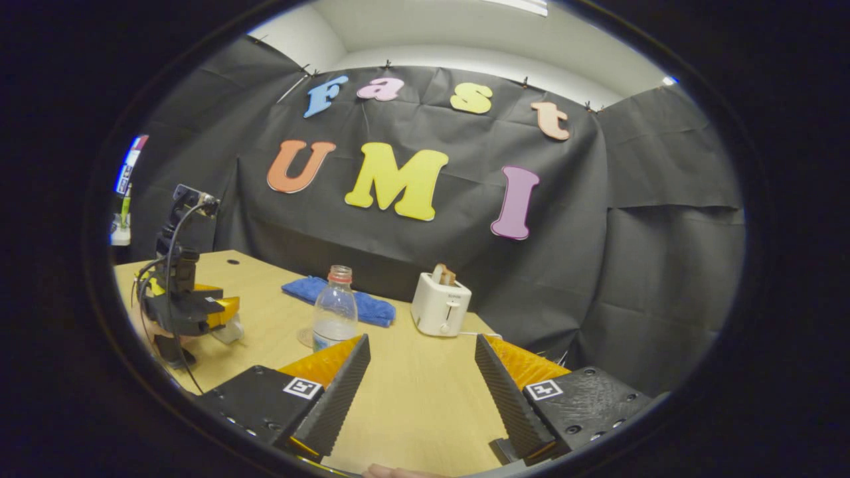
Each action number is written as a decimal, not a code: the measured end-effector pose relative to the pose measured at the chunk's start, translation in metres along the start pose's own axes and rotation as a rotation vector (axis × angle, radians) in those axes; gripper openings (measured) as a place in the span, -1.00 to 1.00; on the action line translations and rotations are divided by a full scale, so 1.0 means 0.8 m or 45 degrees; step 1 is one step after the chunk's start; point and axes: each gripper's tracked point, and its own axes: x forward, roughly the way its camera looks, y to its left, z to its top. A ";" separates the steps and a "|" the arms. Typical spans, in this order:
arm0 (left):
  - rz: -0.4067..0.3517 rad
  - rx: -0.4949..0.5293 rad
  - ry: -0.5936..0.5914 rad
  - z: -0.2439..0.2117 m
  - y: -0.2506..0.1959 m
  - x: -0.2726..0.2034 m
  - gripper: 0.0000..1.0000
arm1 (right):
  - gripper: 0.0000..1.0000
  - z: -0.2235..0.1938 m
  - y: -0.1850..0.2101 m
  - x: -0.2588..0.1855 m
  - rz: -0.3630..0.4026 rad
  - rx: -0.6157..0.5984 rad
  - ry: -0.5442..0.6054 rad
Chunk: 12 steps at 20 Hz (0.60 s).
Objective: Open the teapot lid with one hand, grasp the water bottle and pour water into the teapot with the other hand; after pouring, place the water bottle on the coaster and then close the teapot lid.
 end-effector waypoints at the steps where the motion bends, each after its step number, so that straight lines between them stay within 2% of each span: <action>1: 0.001 -0.006 0.000 0.000 0.000 0.002 0.03 | 0.96 0.001 0.000 0.000 -0.001 0.001 0.000; 4: 0.007 -0.009 -0.012 0.001 0.004 0.005 -0.09 | 0.96 -0.001 0.001 0.002 -0.005 0.015 0.004; 6: 0.010 -0.004 -0.025 0.003 0.004 0.006 -0.22 | 0.96 -0.005 0.006 0.003 -0.004 0.034 0.018; 7: 0.001 -0.001 -0.027 0.003 0.004 0.008 -0.35 | 0.96 -0.007 0.014 0.003 0.006 0.041 0.025; 11: -0.020 0.012 -0.034 0.007 -0.002 0.006 -0.66 | 0.91 -0.020 0.064 0.012 0.117 0.070 0.028; 12: -0.019 0.015 -0.028 0.008 0.001 0.004 -0.77 | 0.96 -0.022 0.081 0.015 0.162 0.081 0.018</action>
